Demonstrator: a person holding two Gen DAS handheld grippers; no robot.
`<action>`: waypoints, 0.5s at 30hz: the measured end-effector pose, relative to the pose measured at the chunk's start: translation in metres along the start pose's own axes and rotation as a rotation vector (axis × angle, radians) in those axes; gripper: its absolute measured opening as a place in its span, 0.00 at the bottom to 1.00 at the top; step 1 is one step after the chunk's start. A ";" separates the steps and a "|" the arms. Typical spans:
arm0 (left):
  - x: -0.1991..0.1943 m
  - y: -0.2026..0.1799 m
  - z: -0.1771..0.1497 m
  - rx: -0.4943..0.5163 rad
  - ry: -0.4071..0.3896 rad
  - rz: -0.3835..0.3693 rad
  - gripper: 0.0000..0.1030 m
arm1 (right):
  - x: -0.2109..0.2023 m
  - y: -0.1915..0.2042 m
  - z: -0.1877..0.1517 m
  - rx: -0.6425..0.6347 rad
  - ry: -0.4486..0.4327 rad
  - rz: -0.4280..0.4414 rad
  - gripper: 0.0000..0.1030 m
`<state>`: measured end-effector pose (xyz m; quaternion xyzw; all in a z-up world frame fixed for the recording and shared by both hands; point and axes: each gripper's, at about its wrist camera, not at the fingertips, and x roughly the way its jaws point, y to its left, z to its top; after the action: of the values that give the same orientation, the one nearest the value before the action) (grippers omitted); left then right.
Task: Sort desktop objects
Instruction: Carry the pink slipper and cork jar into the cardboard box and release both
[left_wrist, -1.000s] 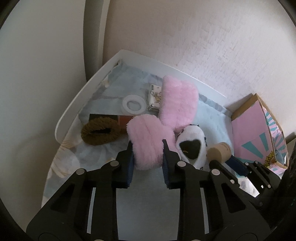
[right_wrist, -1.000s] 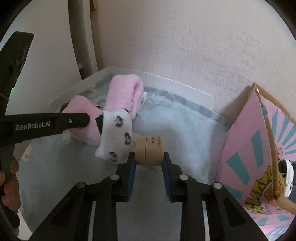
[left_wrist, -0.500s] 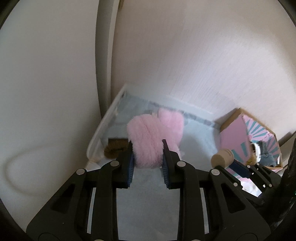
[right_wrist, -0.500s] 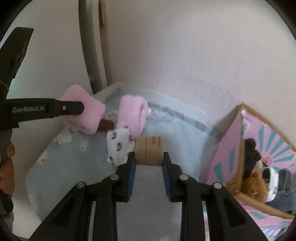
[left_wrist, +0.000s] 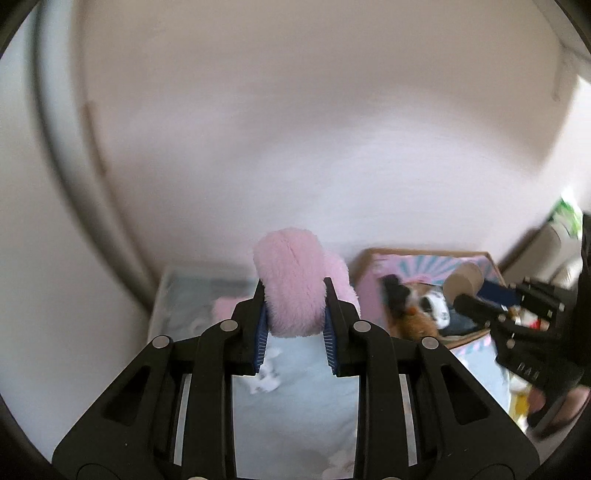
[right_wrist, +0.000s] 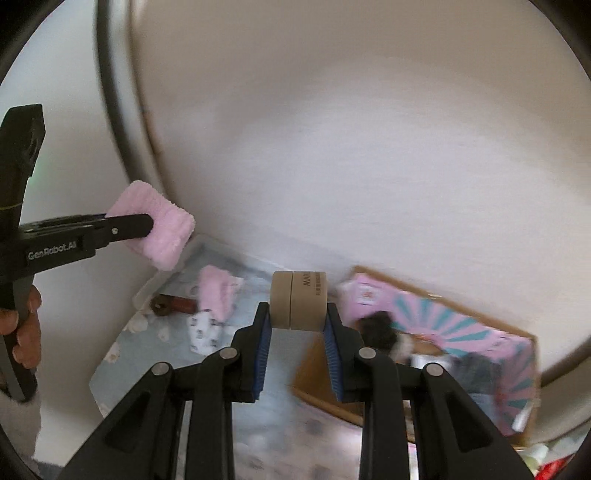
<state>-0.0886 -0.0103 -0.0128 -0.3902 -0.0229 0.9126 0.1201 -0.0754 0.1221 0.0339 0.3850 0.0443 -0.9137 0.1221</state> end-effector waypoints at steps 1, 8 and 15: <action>0.004 -0.011 0.006 0.029 0.007 -0.023 0.22 | -0.005 -0.009 0.001 0.004 0.010 -0.010 0.25; 0.058 -0.090 0.027 0.113 0.082 -0.029 0.22 | -0.019 -0.074 -0.004 0.038 0.142 -0.059 0.25; 0.133 -0.150 0.013 0.265 0.249 -0.082 0.22 | 0.013 -0.119 -0.037 0.119 0.282 -0.018 0.25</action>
<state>-0.1560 0.1671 -0.0777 -0.4795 0.0968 0.8467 0.2093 -0.0892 0.2410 -0.0029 0.5159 0.0102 -0.8526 0.0833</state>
